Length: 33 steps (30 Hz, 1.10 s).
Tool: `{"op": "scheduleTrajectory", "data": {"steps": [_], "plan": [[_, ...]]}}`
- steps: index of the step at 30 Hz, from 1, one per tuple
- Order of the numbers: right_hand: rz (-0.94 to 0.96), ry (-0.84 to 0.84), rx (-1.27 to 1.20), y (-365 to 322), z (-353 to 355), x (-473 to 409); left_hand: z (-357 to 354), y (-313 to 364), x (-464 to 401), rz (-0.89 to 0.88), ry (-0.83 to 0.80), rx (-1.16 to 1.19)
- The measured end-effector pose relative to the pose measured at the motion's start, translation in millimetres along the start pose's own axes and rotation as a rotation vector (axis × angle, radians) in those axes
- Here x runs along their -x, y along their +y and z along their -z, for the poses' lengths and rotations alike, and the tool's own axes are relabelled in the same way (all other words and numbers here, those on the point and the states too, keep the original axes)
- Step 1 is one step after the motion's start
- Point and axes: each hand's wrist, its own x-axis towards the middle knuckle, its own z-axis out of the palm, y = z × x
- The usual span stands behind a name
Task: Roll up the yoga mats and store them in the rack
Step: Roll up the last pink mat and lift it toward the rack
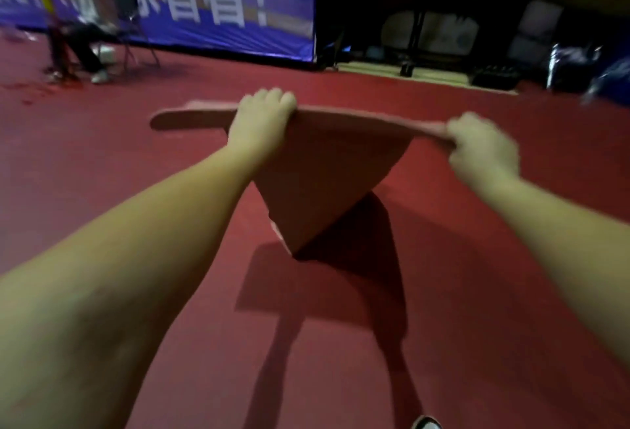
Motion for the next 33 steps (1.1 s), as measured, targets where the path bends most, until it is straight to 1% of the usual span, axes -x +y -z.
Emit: {"op": "scheduleTrajectory", "data": {"steps": [2,4,6,8,11,13,16,18,22,27,29,31,33], "plan": [[0.017,-0.169,0.062,10.7,6.4,65.0,19.5,21.5,39.8,-0.085,-0.071,0.008],[0.006,-0.229,0.051,20.4,1.5,115.4,24.5,43.4,84.0,-0.149,-0.160,0.033],[-0.007,-0.300,0.058,30.6,6.4,171.1,36.4,70.4,144.9,-0.162,-0.277,0.052],[-0.006,-0.329,0.075,38.2,6.2,216.1,39.4,87.1,184.4,-0.163,-0.302,0.091],[-0.052,-0.291,0.004,48.2,12.6,267.4,42.6,110.5,230.6,-0.139,-0.358,0.134],[-0.090,-0.298,-0.009,55.4,19.6,293.1,47.2,125.2,254.9,-0.134,-0.399,0.121],[-0.062,-0.374,0.050,65.4,27.3,329.6,54.1,142.7,290.0,-0.144,-0.431,0.092],[-0.036,-0.401,0.046,64.6,27.7,343.7,57.0,143.2,304.5,-0.139,-0.431,0.084],[-0.073,-0.382,-0.066,60.5,34.5,356.6,70.0,140.9,324.5,-0.141,-0.430,0.134],[0.037,-0.421,-0.018,53.6,44.2,362.8,81.2,131.2,350.6,-0.110,-0.478,0.195],[0.060,-0.397,-0.025,50.5,49.5,363.6,87.6,128.0,356.6,-0.083,-0.478,0.243],[0.091,-0.364,-0.044,47.3,54.5,364.8,92.9,124.9,364.4,-0.034,-0.524,0.299],[0.151,-0.395,-0.048,43.8,56.8,371.0,94.2,121.7,375.0,0.022,-0.624,0.341]]}}
